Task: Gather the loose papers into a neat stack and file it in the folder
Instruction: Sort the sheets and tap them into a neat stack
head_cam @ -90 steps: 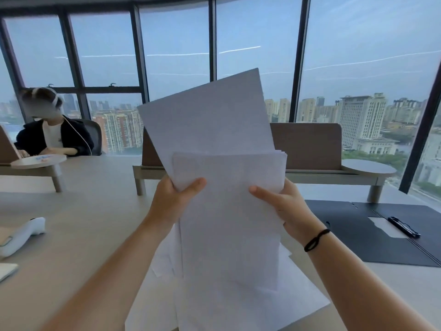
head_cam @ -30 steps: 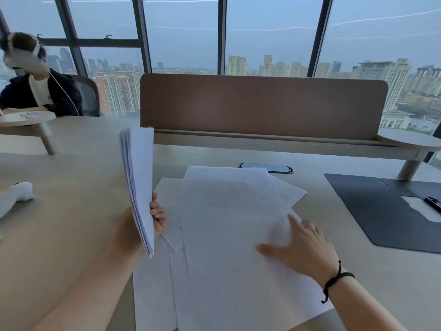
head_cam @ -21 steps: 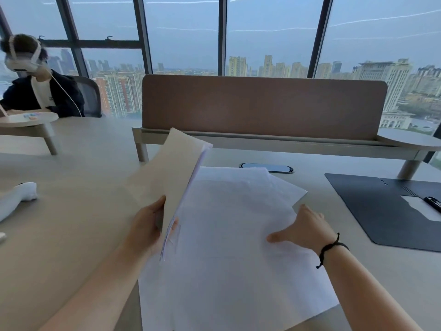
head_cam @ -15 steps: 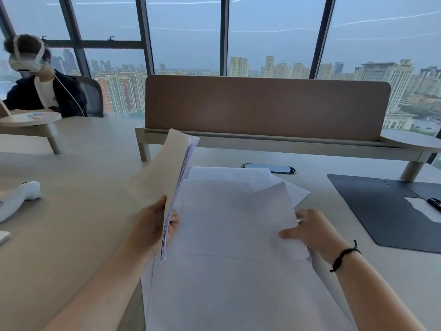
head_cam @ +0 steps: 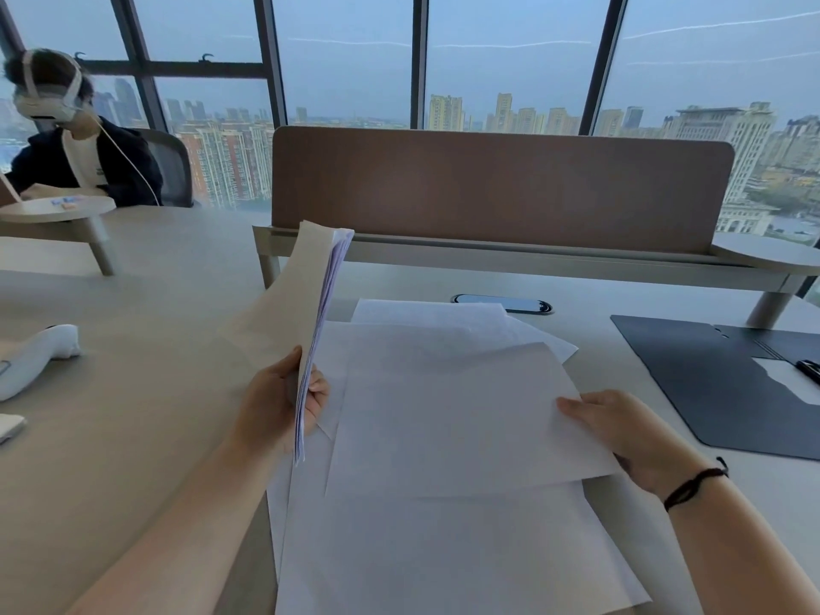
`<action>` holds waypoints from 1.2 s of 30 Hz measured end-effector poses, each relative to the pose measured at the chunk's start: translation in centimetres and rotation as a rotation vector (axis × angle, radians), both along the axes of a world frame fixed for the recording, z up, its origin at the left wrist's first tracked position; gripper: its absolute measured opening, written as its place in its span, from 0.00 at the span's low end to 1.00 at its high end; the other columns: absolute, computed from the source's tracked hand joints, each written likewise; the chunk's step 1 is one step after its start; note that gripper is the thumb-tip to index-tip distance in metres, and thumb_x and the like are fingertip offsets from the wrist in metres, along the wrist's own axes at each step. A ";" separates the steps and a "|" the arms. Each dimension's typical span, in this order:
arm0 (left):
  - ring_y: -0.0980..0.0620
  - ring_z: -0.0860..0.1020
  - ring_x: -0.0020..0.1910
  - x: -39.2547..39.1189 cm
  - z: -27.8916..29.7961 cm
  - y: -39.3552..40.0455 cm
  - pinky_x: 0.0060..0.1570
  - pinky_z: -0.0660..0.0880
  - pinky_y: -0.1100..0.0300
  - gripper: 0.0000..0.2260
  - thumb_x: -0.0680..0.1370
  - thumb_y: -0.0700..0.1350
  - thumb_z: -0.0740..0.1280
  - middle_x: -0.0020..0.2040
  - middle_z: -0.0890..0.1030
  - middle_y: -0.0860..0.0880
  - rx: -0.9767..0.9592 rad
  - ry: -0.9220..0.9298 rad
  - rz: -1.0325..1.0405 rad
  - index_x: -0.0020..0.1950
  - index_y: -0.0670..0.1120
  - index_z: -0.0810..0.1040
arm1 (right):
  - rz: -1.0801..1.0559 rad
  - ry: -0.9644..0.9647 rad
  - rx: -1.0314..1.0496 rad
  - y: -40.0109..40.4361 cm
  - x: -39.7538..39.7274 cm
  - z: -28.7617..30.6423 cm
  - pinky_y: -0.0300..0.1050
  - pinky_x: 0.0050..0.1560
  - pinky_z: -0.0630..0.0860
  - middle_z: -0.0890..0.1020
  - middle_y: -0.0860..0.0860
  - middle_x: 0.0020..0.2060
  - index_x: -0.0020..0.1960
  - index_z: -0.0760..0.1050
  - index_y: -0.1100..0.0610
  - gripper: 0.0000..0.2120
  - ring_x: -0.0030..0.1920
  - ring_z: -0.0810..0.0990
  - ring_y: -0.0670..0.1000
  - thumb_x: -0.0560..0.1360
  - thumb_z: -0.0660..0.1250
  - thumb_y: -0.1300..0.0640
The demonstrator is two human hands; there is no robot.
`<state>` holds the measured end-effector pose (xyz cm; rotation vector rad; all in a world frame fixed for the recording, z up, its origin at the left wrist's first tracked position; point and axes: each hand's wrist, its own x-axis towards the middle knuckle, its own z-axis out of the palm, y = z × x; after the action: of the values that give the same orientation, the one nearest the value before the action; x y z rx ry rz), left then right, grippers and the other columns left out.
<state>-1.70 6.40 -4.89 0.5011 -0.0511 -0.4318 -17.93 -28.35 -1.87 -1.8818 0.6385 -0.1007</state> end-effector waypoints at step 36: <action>0.56 0.71 0.19 -2.8 1.2 0.1 0.22 0.69 0.68 0.08 0.79 0.41 0.63 0.24 0.72 0.51 0.273 0.058 0.156 0.41 0.44 0.76 | 0.086 0.109 -0.160 0.8 -3.3 0.9 0.50 0.40 0.82 0.88 0.55 0.34 0.43 0.84 0.62 0.06 0.32 0.86 0.54 0.73 0.75 0.58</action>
<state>-4.54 6.54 -3.73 0.7557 0.1040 -0.3007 -21.27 -27.55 -0.92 -2.0782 0.6380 0.0074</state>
